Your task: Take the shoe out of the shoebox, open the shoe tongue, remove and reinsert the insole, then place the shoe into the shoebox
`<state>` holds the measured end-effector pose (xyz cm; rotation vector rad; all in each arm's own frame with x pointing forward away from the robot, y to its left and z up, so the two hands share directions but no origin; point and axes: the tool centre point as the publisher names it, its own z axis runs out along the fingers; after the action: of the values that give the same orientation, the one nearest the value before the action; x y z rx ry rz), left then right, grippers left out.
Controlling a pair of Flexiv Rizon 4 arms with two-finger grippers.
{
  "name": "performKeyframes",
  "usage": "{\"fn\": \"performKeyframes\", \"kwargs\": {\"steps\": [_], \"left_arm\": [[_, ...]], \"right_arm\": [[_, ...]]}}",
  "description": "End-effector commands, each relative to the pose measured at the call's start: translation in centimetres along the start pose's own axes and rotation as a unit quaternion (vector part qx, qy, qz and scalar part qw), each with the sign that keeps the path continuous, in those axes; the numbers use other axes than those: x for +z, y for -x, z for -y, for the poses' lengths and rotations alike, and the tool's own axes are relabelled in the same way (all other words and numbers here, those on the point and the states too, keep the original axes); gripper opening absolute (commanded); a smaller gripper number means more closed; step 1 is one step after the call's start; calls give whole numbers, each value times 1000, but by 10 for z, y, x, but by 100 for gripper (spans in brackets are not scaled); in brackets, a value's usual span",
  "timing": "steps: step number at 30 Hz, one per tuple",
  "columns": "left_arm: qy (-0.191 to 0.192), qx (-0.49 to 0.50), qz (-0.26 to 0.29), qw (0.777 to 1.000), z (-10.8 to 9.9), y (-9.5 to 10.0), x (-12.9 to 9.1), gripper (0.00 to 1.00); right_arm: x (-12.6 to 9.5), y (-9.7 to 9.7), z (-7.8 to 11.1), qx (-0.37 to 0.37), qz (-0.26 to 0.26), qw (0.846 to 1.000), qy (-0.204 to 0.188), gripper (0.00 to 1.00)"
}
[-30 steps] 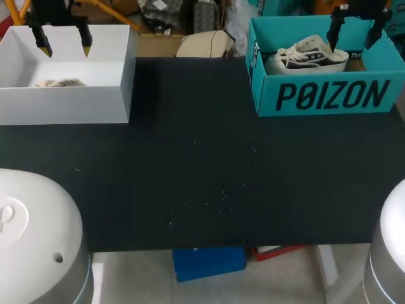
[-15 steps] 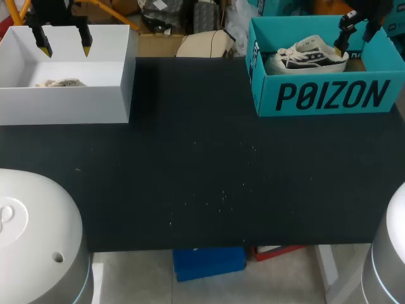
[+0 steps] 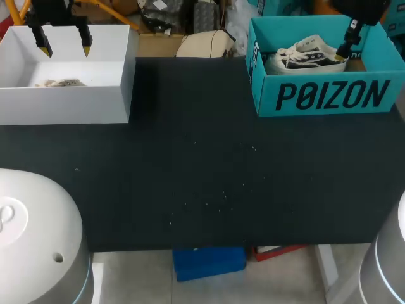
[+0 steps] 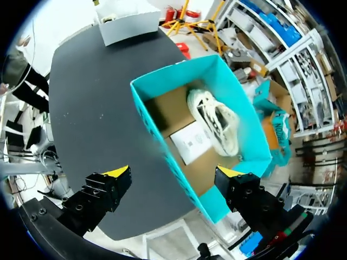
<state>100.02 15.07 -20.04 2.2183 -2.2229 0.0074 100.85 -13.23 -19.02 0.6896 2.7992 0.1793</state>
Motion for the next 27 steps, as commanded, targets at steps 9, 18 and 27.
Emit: {"fn": "performKeyframes", "kwargs": {"steps": [9, 18, 27], "left_arm": [[0, 0, 1, 1000, 0, 0, 0, 100], [0, 0, 1, 1000, 0, 0, 0, 100], [0, 0, 1, 1000, 0, 0, 0, 100]], "right_arm": [[48, 48, -44, -55, -8, 998, -12, 85], [90, 78, -55, -96, -24, 995, -15, 56], [136, 100, -65, -163, -32, 986, -15, 47]]}}
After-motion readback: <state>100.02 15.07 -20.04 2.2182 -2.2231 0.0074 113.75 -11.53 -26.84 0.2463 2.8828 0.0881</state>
